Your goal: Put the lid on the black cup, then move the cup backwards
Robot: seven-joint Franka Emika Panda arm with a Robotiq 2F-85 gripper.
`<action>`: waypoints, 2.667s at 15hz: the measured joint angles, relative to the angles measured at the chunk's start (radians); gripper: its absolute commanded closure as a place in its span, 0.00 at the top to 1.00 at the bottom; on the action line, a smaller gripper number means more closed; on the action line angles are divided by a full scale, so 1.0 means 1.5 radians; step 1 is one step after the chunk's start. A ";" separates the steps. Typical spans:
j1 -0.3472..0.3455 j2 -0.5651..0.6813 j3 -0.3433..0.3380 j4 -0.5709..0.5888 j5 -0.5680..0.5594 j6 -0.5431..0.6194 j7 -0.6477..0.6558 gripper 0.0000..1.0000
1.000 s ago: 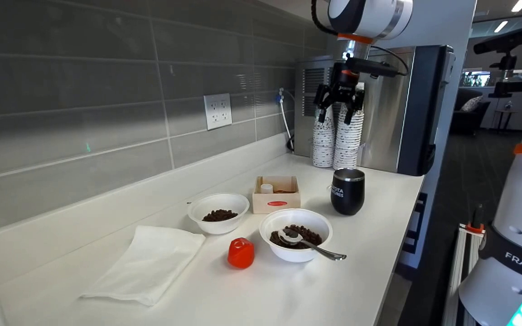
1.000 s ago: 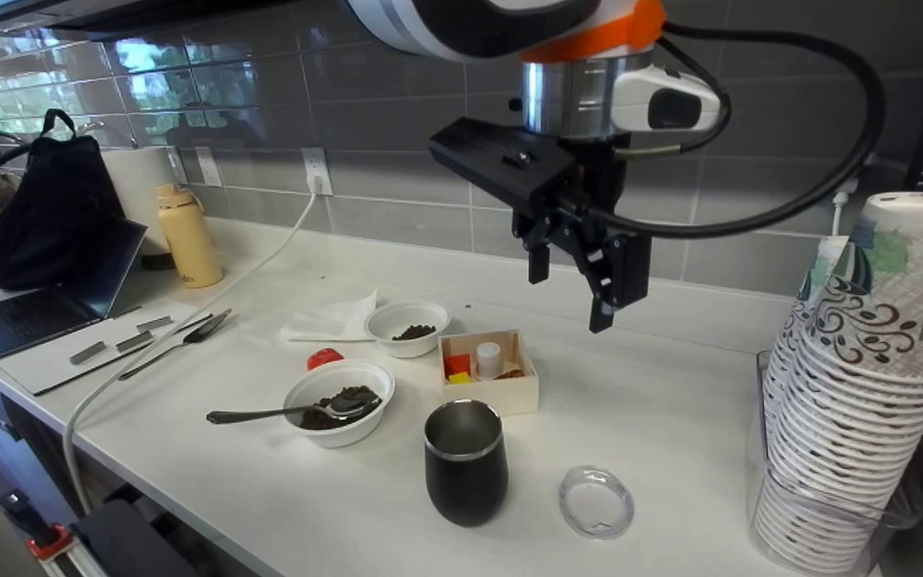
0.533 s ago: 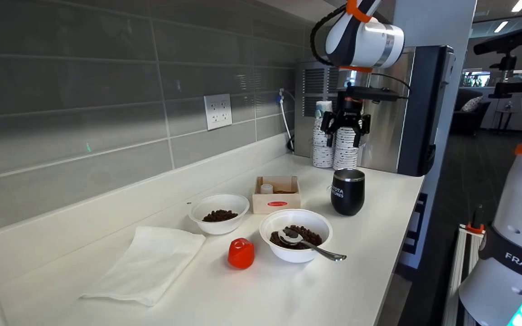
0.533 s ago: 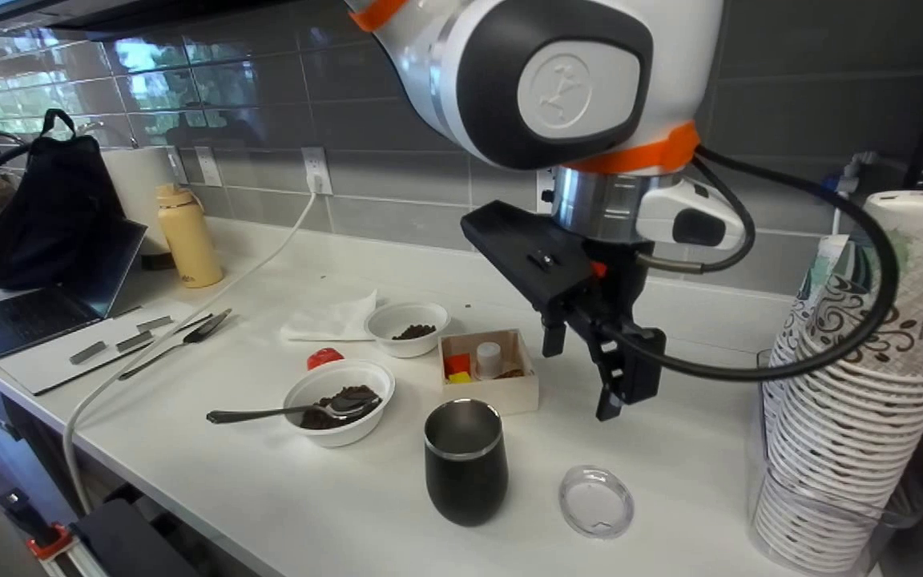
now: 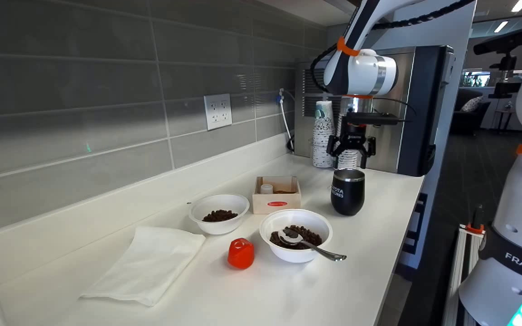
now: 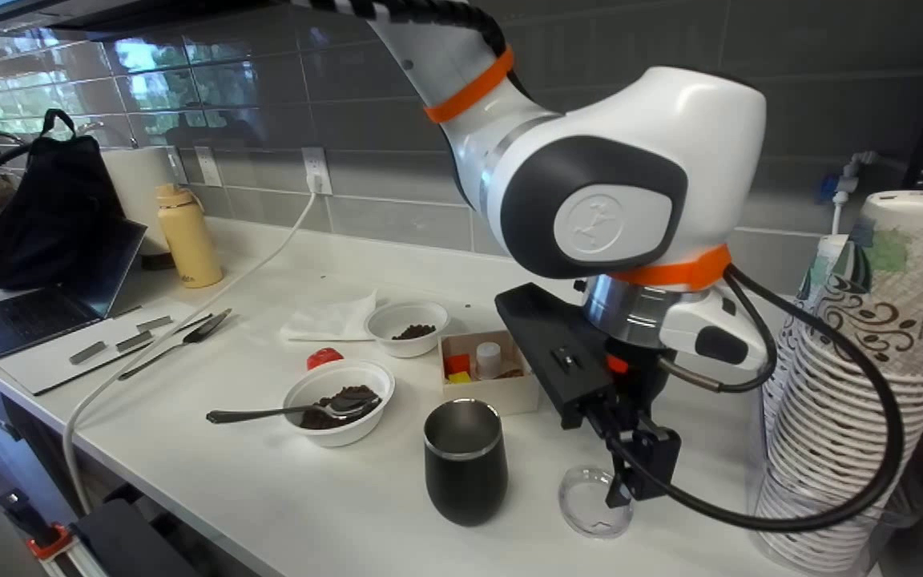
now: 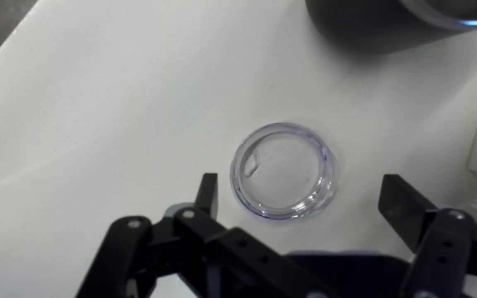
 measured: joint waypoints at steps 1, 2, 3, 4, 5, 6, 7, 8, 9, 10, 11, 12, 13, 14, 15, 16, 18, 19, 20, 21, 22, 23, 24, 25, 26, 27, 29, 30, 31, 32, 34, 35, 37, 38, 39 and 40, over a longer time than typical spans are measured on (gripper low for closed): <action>-0.002 0.018 0.003 0.006 0.010 0.003 0.000 1.00; -0.004 0.037 0.006 0.014 0.018 0.006 0.000 1.00; -0.006 0.054 0.010 0.022 0.025 0.010 0.000 1.00; -0.008 0.070 0.015 0.031 0.033 0.011 0.000 1.00; -0.011 0.086 0.020 0.039 0.039 0.013 0.000 1.00; -0.013 0.100 0.026 0.048 0.044 0.014 0.000 1.00; -0.015 0.112 0.030 0.055 0.047 0.015 0.000 1.00; -0.017 0.124 0.034 0.061 0.049 0.018 0.000 1.00; -0.020 0.134 0.038 0.067 0.051 0.021 0.000 1.00; -0.022 0.144 0.042 0.071 0.054 0.022 0.000 1.00; -0.025 0.152 0.046 0.076 0.056 0.023 0.000 1.00; -0.027 0.159 0.049 0.081 0.057 0.023 0.000 1.00; -0.028 0.165 0.052 0.084 0.057 0.023 0.000 0.88; -0.028 0.170 0.054 0.087 0.057 0.023 0.000 0.74; -0.028 0.174 0.055 0.089 0.057 0.024 0.000 0.68; -0.030 0.175 0.054 0.090 0.057 0.024 0.000 0.68; -0.032 0.174 0.055 0.090 0.057 0.024 0.000 0.67; -0.032 0.174 0.055 0.090 0.057 0.024 0.000 0.67; -0.032 0.174 0.056 0.090 0.057 0.024 0.000 0.67; -0.033 0.173 0.056 0.090 0.057 0.024 0.000 0.67; -0.033 0.170 0.057 0.090 0.057 0.024 0.000 0.67; -0.033 0.166 0.059 0.089 0.057 0.024 -0.002 0.67; -0.032 0.160 0.061 0.088 0.057 0.024 -0.002 0.67; -0.030 0.149 0.061 0.086 0.056 0.024 -0.002 0.67; -0.028 0.135 0.062 0.081 0.052 0.024 -0.002 0.67; -0.024 0.117 0.062 0.075 0.047 0.024 -0.002 0.67; -0.015 0.073 0.061 0.058 0.032 0.024 -0.002 0.67; -0.010 0.048 0.061 0.050 0.023 0.023 -0.002 0.67; -0.004 0.021 0.063 0.041 0.016 0.021 -0.002 0.67; 0.002 -0.007 0.065 0.033 0.011 0.015 -0.002 0.67; 0.016 -0.062 0.074 0.018 0.002 -0.012 -0.002 0.67; 0.024 -0.089 0.079 0.009 -0.003 -0.033 -0.002 0.67; 0.038 -0.141 0.090 -0.009 -0.016 -0.087 0.000 0.67; 0.042 -0.166 0.094 -0.020 -0.023 -0.114 0.002 0.67; 0.045 -0.190 0.099 -0.031 -0.032 -0.141 0.006 0.67; 0.047 -0.212 0.103 -0.043 -0.041 -0.166 0.011 0.67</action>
